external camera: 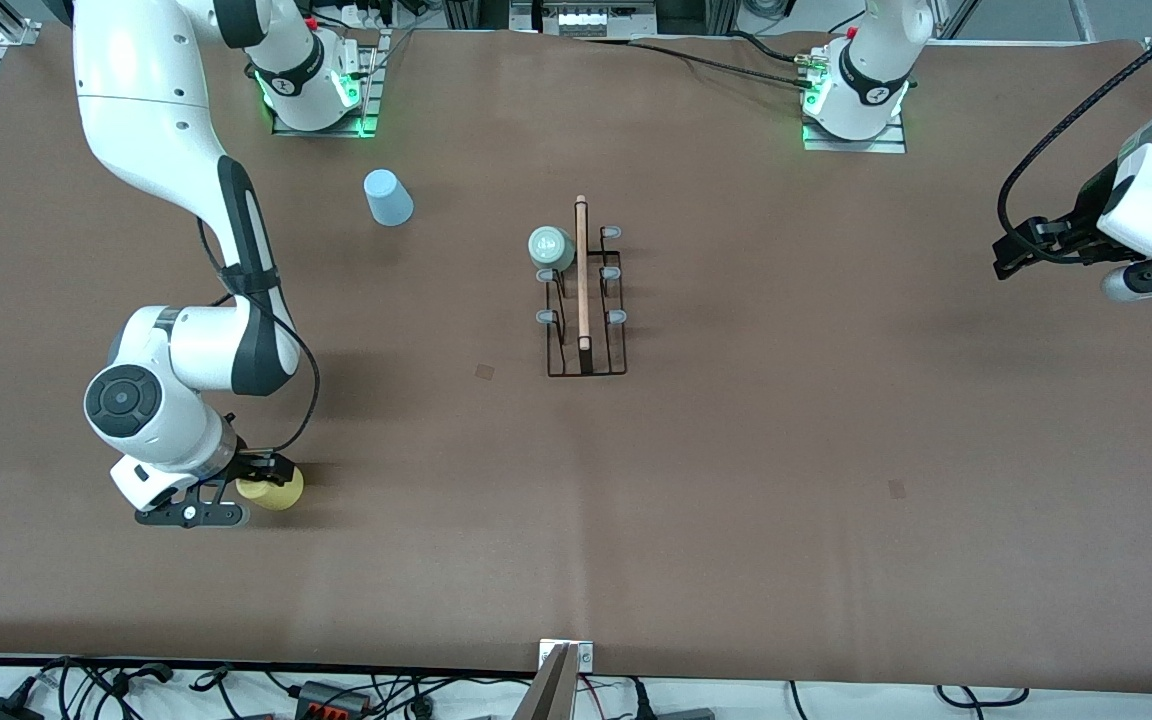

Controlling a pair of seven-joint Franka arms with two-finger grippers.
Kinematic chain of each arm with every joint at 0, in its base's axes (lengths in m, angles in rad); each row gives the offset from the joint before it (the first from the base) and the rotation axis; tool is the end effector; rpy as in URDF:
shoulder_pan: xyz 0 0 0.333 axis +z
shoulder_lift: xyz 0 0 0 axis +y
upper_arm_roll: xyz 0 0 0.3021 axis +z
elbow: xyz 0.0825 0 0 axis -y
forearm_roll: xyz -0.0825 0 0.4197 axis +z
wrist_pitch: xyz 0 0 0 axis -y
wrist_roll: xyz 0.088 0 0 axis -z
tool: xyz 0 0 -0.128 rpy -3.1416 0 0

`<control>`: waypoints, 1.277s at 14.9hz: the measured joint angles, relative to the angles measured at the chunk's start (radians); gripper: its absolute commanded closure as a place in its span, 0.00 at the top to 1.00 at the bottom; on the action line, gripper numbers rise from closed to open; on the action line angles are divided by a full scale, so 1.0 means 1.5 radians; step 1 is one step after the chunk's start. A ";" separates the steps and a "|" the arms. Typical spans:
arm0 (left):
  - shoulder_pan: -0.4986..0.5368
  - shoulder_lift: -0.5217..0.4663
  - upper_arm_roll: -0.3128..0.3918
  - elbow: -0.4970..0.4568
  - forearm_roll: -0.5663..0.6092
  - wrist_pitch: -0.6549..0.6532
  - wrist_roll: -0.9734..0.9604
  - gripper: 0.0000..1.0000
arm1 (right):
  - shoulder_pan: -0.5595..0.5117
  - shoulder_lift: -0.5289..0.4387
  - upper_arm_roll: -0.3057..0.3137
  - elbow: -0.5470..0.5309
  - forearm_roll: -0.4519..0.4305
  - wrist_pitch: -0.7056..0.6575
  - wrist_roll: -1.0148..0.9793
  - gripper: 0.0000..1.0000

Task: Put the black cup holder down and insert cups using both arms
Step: 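Lift the yellow cup with the right gripper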

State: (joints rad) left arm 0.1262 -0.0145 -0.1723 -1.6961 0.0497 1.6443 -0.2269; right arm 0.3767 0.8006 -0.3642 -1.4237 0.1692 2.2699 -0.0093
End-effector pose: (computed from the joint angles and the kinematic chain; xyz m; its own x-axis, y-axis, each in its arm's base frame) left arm 0.5872 -0.0216 0.5407 0.9841 0.1760 -0.0250 0.1743 -0.9829 -0.0590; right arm 0.7549 0.0606 0.1994 0.9946 0.0394 0.0961 0.0277 -0.9923 0.1204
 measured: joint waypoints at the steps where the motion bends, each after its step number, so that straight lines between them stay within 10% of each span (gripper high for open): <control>1: 0.000 0.000 0.000 0.000 0.000 0.000 0.000 1.00 | -0.008 0.004 0.007 0.000 0.009 0.004 -0.013 1.00; 13: 0.000 0.000 0.000 0.000 0.000 0.000 0.000 1.00 | -0.035 0.018 0.027 0.000 0.047 0.011 -0.029 0.88; 19: 0.000 0.000 0.000 0.000 0.000 0.000 0.000 1.00 | -0.037 0.020 0.028 0.001 0.047 0.011 -0.030 0.34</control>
State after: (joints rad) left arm 0.1262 -0.0145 -0.1723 -1.6961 0.0497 1.6442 -0.2269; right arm 0.3217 0.8302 -0.3227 -1.4221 0.2402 2.2868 -0.0537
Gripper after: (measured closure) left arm 0.000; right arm 0.273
